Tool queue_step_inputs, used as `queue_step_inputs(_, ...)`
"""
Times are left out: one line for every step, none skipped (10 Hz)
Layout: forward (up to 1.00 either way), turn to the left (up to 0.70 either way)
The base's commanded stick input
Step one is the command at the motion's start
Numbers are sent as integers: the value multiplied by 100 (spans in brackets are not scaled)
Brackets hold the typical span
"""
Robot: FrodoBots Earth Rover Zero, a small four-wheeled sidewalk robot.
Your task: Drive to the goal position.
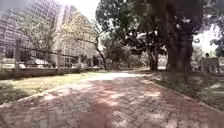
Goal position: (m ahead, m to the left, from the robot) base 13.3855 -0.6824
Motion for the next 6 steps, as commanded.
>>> queue_step_inputs(70, 0)
queue_step_inputs(70, 0)
queue_step_inputs(70, 0)
queue_step_inputs(70, 0)
queue_step_inputs(70, 0)
queue_step_inputs(70, 0)
